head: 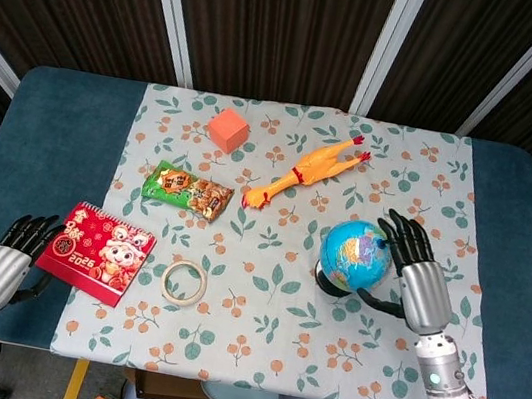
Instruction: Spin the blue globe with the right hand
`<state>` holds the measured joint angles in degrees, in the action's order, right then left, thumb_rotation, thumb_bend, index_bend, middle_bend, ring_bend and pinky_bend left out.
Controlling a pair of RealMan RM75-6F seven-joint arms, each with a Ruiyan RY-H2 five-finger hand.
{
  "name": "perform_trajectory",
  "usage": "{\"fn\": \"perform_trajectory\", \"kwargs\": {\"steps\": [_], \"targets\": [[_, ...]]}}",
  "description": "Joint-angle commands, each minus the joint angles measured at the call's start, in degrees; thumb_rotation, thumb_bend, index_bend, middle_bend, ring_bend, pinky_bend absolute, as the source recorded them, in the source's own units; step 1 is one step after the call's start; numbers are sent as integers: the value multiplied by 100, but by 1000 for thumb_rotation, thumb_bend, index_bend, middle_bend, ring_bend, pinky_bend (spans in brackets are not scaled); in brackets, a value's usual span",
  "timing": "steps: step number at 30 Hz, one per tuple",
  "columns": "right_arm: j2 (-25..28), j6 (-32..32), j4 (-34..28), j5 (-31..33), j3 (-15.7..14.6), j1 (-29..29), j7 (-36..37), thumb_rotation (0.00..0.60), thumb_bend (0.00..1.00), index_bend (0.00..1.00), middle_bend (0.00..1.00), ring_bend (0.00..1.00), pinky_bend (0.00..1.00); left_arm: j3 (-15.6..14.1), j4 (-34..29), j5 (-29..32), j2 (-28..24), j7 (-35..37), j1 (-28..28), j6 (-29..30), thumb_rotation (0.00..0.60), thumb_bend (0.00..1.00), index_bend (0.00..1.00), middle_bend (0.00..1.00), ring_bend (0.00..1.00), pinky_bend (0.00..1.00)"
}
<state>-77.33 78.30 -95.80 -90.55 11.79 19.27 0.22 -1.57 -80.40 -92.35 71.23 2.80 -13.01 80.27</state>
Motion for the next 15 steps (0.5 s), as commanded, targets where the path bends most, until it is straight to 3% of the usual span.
{"fn": "perform_trajectory", "kwargs": {"steps": [1, 15], "targets": [[-106, -83, 2, 76, 50, 107, -121, 600, 0, 0, 0, 0, 0, 13, -10, 20, 9, -55, -1, -4, 600, 437, 34, 0, 0, 0], [-337, -201, 182, 418, 112, 336, -309, 600, 0, 0, 0, 0, 0, 26, -36, 73, -20, -68, -16, -73, 600, 437, 34, 0, 0, 0]]}}
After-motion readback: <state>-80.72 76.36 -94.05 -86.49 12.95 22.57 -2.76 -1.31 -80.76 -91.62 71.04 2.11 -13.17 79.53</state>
